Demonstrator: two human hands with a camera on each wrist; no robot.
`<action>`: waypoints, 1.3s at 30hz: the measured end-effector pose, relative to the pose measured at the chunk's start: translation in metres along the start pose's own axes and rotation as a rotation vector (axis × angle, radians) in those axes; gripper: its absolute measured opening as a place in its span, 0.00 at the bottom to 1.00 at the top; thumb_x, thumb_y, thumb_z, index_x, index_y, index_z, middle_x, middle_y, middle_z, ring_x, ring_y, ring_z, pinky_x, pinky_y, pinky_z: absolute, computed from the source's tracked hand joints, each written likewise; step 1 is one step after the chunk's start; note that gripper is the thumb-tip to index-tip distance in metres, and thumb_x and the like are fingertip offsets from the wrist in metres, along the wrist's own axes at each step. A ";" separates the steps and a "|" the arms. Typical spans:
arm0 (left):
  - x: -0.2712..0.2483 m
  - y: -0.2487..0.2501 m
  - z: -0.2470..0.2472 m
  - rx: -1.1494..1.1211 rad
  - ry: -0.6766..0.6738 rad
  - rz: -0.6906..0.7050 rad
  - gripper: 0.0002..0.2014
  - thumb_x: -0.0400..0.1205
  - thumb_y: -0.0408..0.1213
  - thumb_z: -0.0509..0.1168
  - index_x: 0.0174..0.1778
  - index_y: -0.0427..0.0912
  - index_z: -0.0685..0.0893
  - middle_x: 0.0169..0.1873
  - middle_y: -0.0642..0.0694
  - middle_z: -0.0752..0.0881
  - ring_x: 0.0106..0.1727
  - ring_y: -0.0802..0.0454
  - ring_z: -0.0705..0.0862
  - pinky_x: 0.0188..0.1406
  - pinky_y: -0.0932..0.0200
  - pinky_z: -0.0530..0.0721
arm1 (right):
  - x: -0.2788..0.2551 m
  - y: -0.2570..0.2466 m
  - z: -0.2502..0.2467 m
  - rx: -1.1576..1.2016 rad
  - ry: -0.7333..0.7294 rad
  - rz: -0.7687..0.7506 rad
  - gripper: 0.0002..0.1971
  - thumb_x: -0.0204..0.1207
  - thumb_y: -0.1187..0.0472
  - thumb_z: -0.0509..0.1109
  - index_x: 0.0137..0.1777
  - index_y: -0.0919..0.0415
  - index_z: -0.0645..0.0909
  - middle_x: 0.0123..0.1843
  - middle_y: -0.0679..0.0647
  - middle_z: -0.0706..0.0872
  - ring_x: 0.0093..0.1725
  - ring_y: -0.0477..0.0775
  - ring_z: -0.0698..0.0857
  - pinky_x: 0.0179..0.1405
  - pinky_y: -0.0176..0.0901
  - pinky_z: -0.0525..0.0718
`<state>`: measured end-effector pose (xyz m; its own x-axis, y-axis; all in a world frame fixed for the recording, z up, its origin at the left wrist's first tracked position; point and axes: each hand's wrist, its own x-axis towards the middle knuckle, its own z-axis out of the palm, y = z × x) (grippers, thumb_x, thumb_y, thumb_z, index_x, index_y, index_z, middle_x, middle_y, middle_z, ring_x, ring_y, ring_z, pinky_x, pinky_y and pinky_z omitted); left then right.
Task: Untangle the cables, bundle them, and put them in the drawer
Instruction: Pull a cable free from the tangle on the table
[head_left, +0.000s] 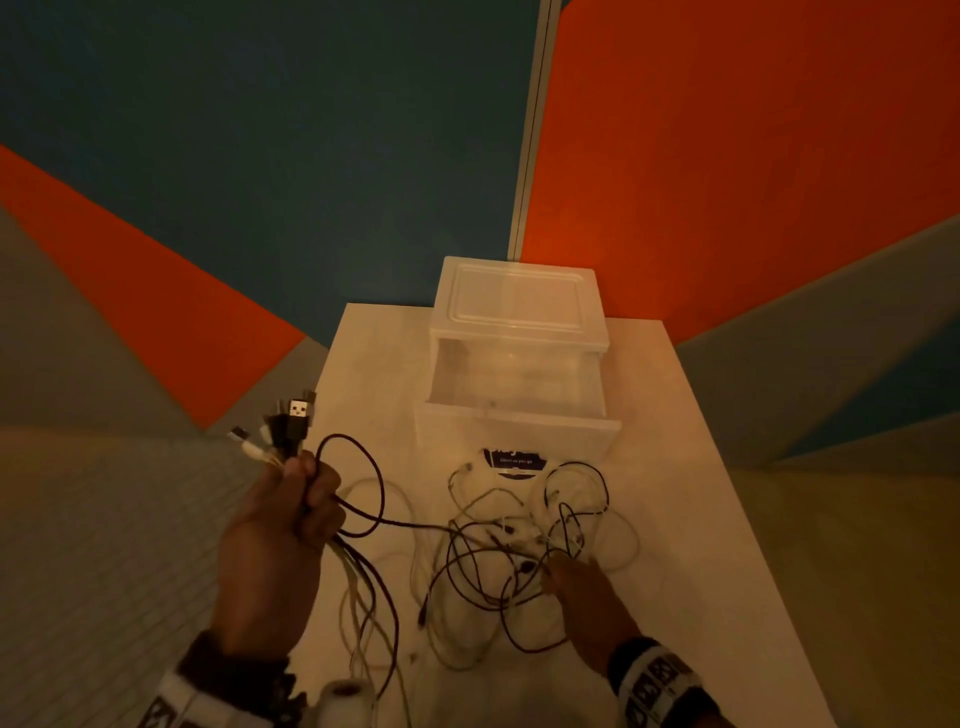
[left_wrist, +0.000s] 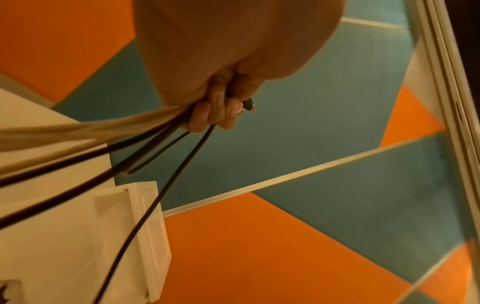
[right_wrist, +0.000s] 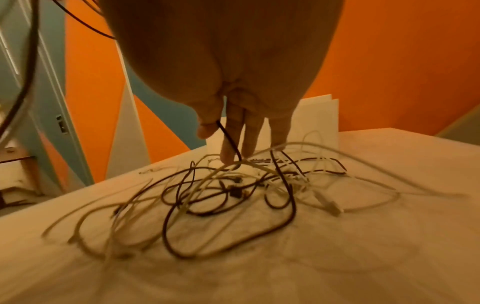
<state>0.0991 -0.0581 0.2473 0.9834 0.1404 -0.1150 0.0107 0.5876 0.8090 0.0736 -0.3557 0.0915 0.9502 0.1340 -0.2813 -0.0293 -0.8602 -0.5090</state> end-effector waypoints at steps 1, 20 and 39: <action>-0.001 -0.002 0.001 0.028 0.004 0.004 0.11 0.86 0.33 0.51 0.41 0.43 0.75 0.31 0.51 0.71 0.28 0.59 0.64 0.23 0.65 0.66 | 0.004 -0.007 -0.007 -0.018 0.059 -0.023 0.14 0.84 0.63 0.52 0.49 0.43 0.75 0.51 0.41 0.79 0.55 0.43 0.77 0.76 0.54 0.67; -0.023 -0.043 0.038 0.215 -0.019 -0.171 0.12 0.86 0.36 0.55 0.52 0.33 0.81 0.40 0.38 0.86 0.28 0.51 0.67 0.31 0.54 0.65 | -0.024 -0.148 -0.072 0.440 0.077 -0.424 0.16 0.86 0.49 0.54 0.46 0.56 0.78 0.27 0.43 0.72 0.25 0.42 0.69 0.28 0.33 0.63; -0.002 0.005 0.000 0.051 0.005 0.008 0.11 0.87 0.33 0.50 0.41 0.44 0.74 0.33 0.50 0.73 0.28 0.59 0.66 0.25 0.66 0.69 | -0.016 -0.008 -0.005 0.578 -0.092 0.255 0.22 0.89 0.57 0.50 0.33 0.62 0.72 0.33 0.54 0.75 0.31 0.45 0.73 0.35 0.27 0.73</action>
<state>0.0968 -0.0555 0.2511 0.9826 0.1490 -0.1107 0.0118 0.5452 0.8382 0.0598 -0.3531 0.1039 0.8615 0.0243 -0.5072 -0.4379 -0.4700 -0.7663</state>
